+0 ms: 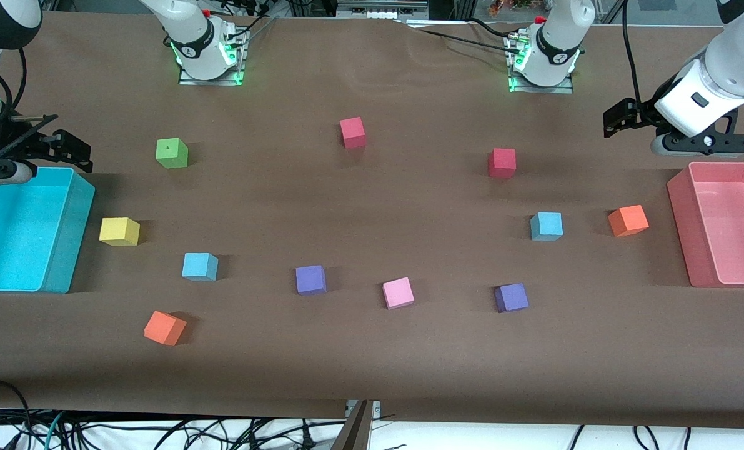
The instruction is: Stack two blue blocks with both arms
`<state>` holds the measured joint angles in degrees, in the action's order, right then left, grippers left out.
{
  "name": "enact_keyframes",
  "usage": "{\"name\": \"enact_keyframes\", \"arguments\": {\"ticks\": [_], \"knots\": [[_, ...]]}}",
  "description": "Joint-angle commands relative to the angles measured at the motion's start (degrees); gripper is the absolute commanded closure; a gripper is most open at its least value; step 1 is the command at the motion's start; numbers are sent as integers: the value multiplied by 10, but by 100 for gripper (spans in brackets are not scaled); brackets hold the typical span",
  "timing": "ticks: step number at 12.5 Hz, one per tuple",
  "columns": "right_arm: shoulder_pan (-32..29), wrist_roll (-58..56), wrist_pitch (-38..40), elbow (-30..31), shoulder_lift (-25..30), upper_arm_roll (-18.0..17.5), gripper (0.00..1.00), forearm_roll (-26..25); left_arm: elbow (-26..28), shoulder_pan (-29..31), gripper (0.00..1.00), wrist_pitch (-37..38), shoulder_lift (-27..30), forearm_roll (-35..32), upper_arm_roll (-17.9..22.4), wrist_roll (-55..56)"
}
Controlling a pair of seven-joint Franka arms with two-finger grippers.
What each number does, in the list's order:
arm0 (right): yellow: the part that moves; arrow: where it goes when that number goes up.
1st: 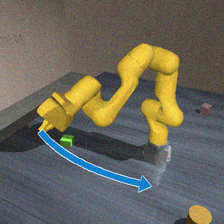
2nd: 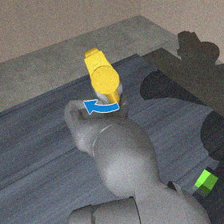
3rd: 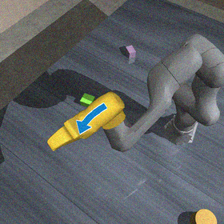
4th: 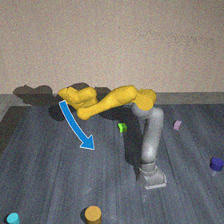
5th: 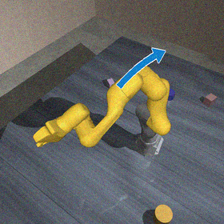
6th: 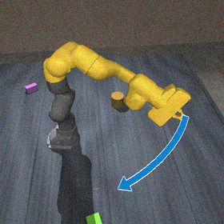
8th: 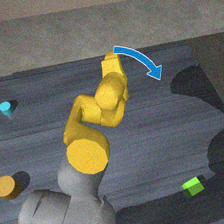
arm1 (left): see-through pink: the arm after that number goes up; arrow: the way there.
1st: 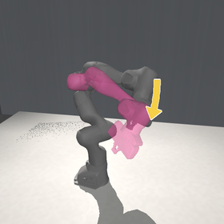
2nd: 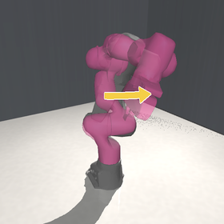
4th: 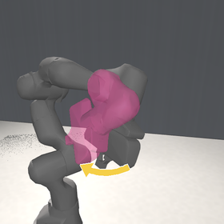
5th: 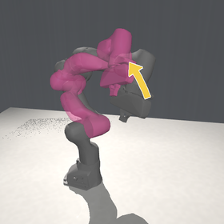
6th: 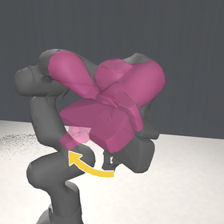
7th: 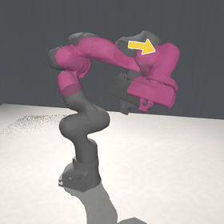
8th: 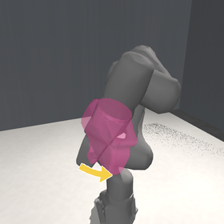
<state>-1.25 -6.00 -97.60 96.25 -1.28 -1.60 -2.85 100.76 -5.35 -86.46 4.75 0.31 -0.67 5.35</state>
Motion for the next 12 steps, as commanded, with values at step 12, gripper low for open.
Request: {"name": "enact_keyframes", "arguments": {"ticks": [12], "knots": [[3,11,-9,-3,-6,-2,0,12,2,-4,0,2,-1,-14,4,-10]]}}
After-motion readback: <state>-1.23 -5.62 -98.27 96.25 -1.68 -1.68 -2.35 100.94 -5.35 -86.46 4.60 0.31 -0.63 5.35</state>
